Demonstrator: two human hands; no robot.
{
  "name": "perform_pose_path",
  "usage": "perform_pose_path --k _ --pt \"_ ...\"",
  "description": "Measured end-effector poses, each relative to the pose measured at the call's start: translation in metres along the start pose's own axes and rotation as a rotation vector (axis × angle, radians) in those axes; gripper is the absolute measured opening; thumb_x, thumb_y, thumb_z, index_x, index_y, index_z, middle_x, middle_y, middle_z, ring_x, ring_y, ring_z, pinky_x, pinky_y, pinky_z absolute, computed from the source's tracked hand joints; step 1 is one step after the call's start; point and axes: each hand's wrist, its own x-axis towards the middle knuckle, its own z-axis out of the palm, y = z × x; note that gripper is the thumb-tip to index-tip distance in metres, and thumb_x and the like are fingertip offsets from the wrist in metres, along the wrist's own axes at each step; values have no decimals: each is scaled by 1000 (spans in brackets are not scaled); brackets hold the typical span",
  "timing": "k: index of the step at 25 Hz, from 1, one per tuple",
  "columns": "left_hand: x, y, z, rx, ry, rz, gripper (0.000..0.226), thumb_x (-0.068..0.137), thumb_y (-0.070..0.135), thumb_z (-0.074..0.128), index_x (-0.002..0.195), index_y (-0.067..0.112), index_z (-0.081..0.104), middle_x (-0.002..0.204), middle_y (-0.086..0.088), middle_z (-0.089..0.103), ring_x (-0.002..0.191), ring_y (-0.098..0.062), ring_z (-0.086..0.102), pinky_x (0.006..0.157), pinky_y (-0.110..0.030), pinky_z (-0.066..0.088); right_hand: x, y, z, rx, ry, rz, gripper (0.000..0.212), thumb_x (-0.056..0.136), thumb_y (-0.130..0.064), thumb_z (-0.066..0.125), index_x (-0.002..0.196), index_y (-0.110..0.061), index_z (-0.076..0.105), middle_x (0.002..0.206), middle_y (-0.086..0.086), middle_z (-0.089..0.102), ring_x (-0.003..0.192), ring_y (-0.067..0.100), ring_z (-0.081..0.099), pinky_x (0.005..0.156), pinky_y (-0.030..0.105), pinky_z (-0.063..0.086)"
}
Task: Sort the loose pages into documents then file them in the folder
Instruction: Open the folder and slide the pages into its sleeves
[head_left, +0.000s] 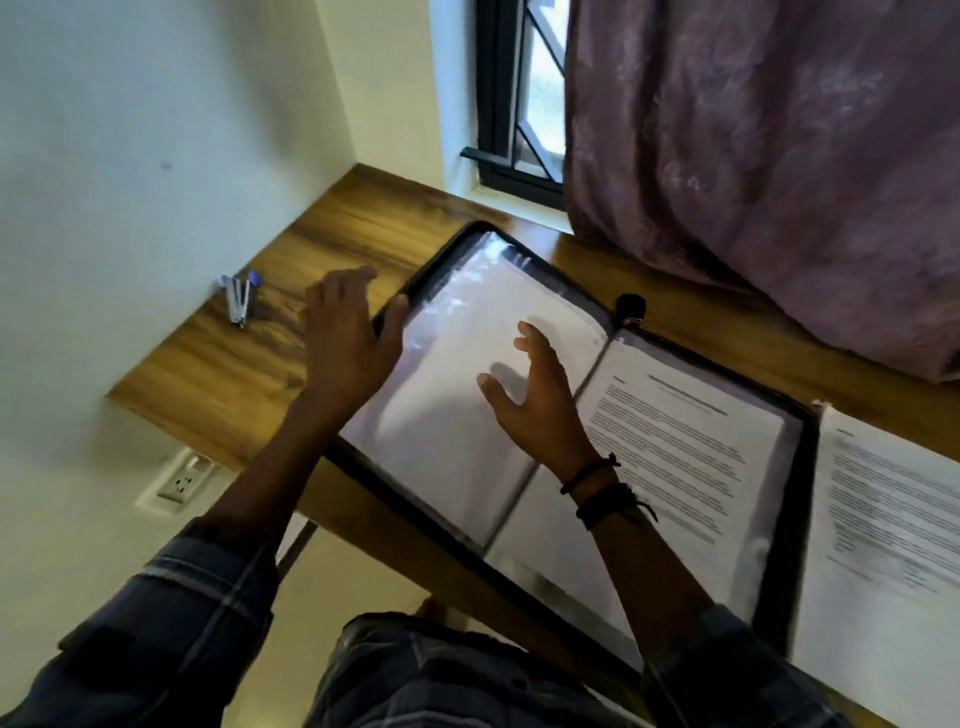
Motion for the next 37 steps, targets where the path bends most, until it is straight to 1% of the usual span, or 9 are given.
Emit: perform_pose_path --k 6,13,17,19,21,25,29,33,37 --pt "51 -144 -17 63 -235 -805 75 88 49 58 142 1 36 142 -25 39 133 -41 36 110 -48 28 26 -13 51 -61 142 42 76 87 -27 70 149 -7 30 150 11 38 139 23 33 112 27 25" --pt "86 -191 -7 137 -400 -635 44 92 29 59 123 -3 55 124 -28 57 117 -45 52 95 -46 43 27 -14 63 -72 226 96 75 86 -27 72 147 -9 32 147 9 40 136 23 37 113 40 33" --pt "87 -116 -19 -210 -219 -485 33 94 28 58 109 -1 58 99 -15 67 94 -25 66 80 -32 43 13 -4 39 -65 330 131 75 86 -25 73 147 -9 33 149 7 40 138 19 36 115 35 29" --pt "79 -56 -31 -462 -232 -399 37 93 31 58 110 0 49 87 -5 64 68 -1 63 70 -23 44 -2 11 10 -77 424 187 75 85 -26 73 146 -8 33 149 7 40 138 19 36 115 33 30" --pt "64 4 -34 -631 -323 -276 40 89 28 58 102 -10 53 73 -14 63 52 -4 59 58 -21 45 -24 28 -29 -107 542 257 74 85 -26 74 145 -5 36 148 9 41 138 21 37 115 34 31" --pt "-4 122 -15 -874 -617 -349 8 89 5 58 88 5 50 73 -14 60 63 -17 64 59 -25 50 -84 68 -117 -183 739 381 73 84 -23 75 142 3 39 145 16 44 136 27 39 114 37 31" --pt "-88 225 26 -914 -928 -318 24 82 20 61 89 2 48 71 -12 49 59 -17 51 61 -34 42 -173 122 -233 -292 884 600 77 82 -25 77 141 6 38 141 22 45 134 35 41 113 43 31" --pt "-148 305 61 -837 -1038 -232 23 86 25 68 88 7 54 73 -9 56 67 -21 55 68 -40 46 -264 171 -335 -429 912 857 86 77 -39 79 137 10 41 136 30 49 130 43 43 110 49 32" --pt "-186 363 95 -725 -1011 -66 30 91 22 66 118 15 57 115 -3 67 103 -21 63 90 -33 50 -332 225 -424 -462 859 1015 91 58 -66 71 119 2 62 118 24 65 111 38 60 95 46 48"
